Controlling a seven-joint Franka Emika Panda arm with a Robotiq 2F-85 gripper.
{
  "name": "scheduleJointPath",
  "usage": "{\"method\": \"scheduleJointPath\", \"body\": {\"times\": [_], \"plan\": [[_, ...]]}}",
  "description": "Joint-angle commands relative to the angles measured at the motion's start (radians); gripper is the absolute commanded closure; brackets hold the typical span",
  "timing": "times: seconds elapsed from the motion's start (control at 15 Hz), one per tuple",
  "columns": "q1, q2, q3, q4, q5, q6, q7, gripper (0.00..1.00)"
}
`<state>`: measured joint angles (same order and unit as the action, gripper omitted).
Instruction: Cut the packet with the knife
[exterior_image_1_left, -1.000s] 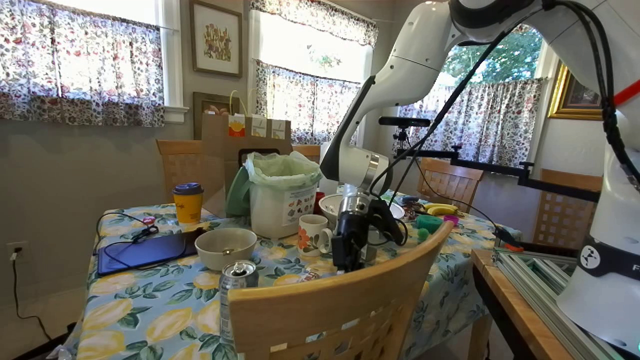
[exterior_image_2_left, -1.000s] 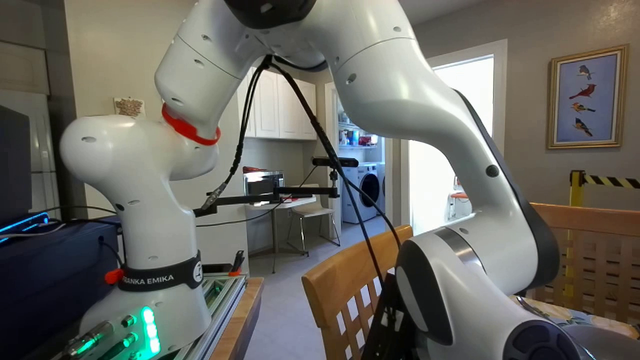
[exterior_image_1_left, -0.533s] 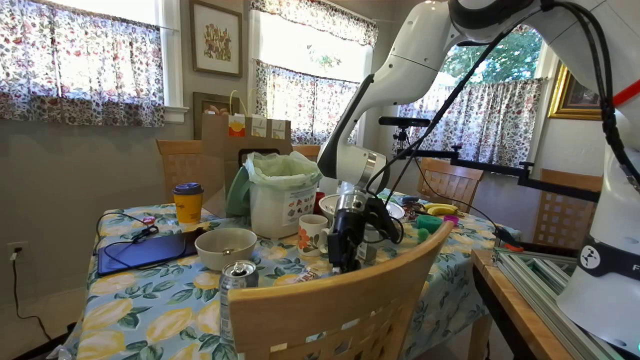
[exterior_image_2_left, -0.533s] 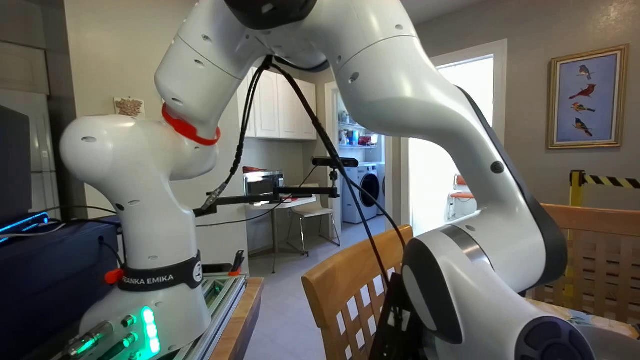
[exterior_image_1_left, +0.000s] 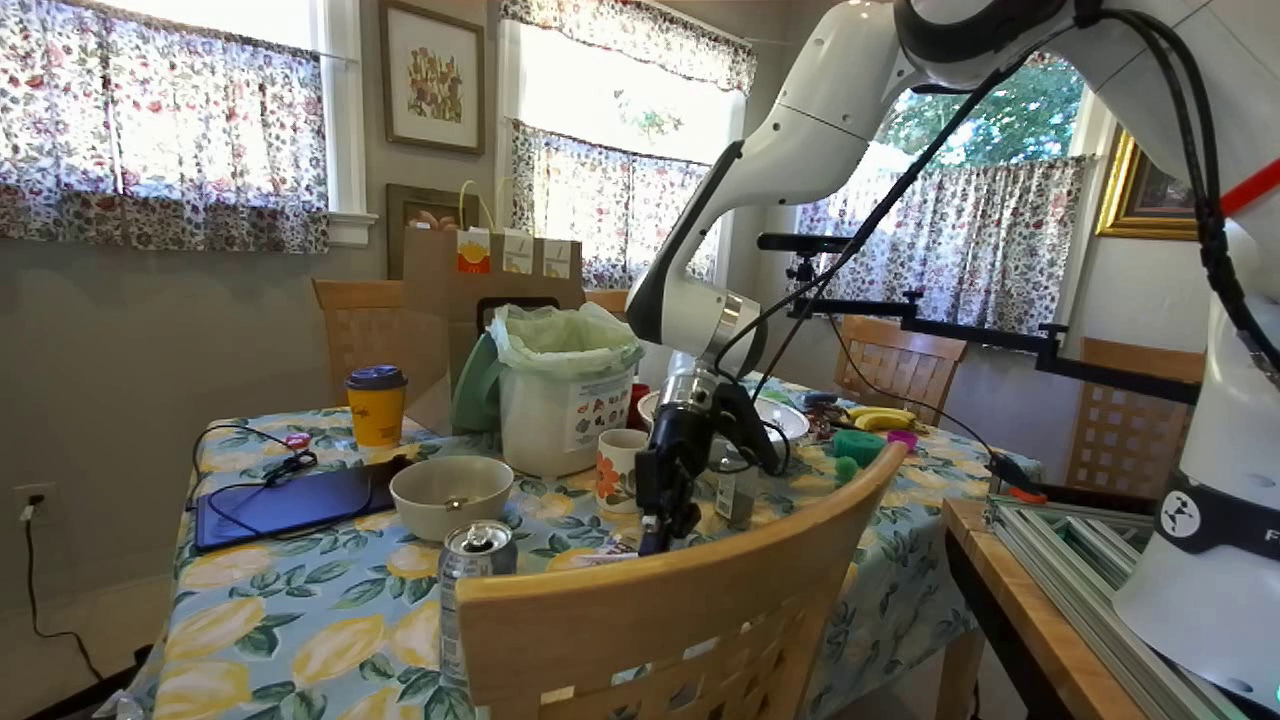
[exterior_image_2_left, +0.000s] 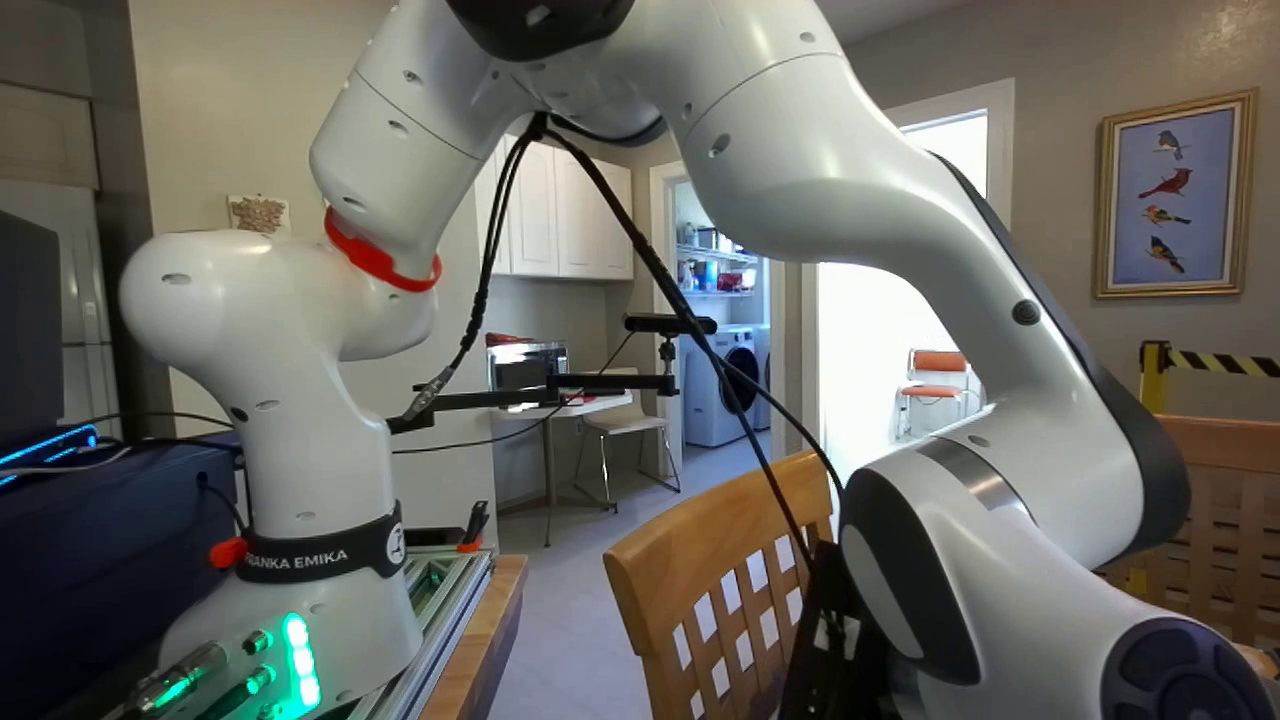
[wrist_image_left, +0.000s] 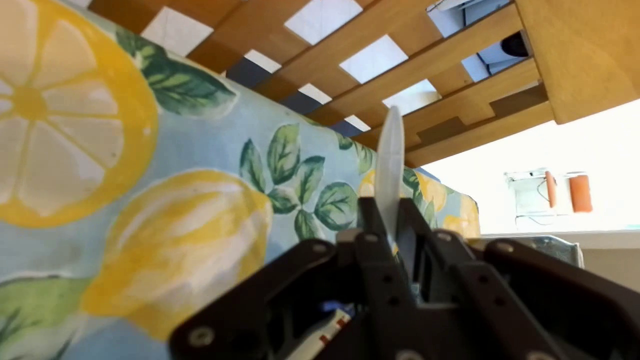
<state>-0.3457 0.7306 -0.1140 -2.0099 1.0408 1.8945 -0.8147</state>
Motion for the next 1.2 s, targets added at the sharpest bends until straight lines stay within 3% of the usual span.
{"method": "scheduleJointPath", "body": {"times": [0.0, 1.13], "plan": [[-0.014, 0.052, 0.001, 0.076, 0.029, -0.036, 0.030, 0.97], [-0.001, 0.046, -0.010, 0.040, 0.016, -0.012, 0.022, 0.97]]}}
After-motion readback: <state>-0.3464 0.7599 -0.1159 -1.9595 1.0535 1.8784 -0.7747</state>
